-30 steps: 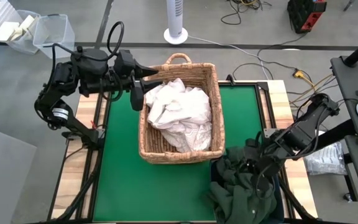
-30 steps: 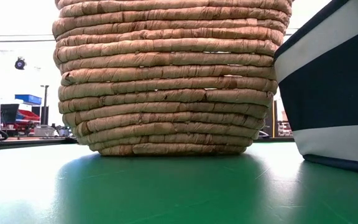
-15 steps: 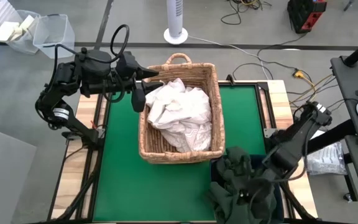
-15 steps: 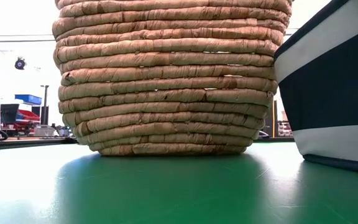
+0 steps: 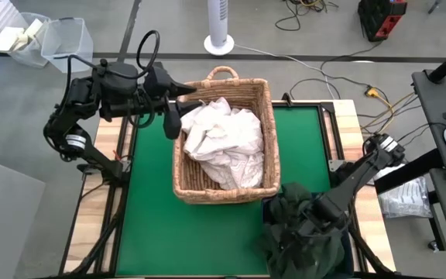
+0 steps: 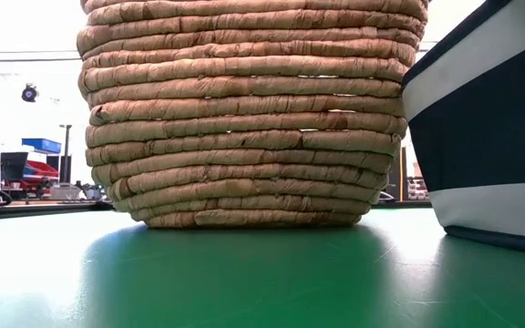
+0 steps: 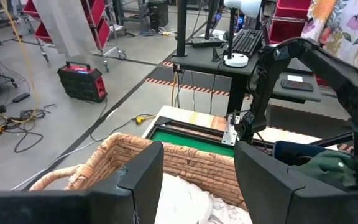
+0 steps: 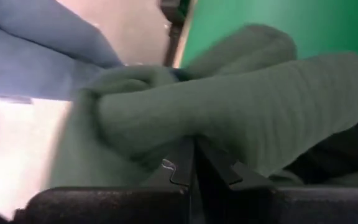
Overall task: Sort clothes
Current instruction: Put the green polo shirt into the laundry organizer
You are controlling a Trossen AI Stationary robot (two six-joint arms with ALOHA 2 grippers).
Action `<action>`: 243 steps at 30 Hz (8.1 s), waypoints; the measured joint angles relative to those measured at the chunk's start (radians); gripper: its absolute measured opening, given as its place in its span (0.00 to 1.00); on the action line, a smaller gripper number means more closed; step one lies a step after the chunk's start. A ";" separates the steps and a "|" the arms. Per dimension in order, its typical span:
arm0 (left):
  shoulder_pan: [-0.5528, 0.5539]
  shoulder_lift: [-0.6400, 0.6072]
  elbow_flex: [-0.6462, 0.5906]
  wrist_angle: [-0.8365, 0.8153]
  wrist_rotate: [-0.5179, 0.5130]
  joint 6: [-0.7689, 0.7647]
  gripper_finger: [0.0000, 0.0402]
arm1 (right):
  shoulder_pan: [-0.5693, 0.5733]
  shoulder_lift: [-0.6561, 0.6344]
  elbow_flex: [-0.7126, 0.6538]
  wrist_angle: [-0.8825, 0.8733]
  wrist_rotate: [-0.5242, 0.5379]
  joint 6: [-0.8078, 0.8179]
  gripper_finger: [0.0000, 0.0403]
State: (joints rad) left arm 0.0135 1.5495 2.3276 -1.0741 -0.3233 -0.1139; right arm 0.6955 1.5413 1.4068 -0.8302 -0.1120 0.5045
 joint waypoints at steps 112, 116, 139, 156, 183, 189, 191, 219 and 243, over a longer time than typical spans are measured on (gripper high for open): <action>-0.324 -0.020 0.000 -0.043 -0.057 0.126 0.44 | -0.589 -0.624 -0.058 0.435 0.521 -0.801 0.02; -0.327 -0.053 0.000 -0.013 -0.053 0.178 0.44 | -0.592 -0.631 -0.058 0.460 0.522 -0.743 0.02; -0.318 -0.195 0.000 0.019 -0.156 0.310 0.44 | -0.592 -0.768 -0.038 0.219 0.557 -0.471 0.02; -0.317 -0.229 0.000 -0.066 -0.204 0.277 0.43 | -0.592 -0.978 -0.210 0.068 0.346 -0.466 0.02; -0.317 -0.270 -0.036 -0.025 -0.199 0.287 0.39 | -0.591 -0.843 -0.478 -0.275 0.065 0.053 0.03; -0.317 -0.278 -0.046 -0.056 -0.199 0.281 0.39 | -0.589 -0.823 -0.513 -0.165 -0.027 0.027 0.10; -0.317 -0.280 -0.052 -0.067 -0.199 0.275 0.39 | -0.589 -0.814 -0.526 -0.129 -0.028 0.034 0.15; -0.317 -0.280 -0.059 -0.079 -0.198 0.270 0.39 | -0.589 -0.676 -0.629 0.004 -0.097 -0.058 0.19; -0.317 -0.277 -0.060 -0.097 -0.198 0.270 0.39 | -0.407 -0.642 -0.499 0.035 -0.255 0.217 0.02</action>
State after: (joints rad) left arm -0.3031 1.2720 2.2679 -1.1716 -0.5209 0.1558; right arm 0.2888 0.8994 0.9077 -0.7955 -0.3670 0.7219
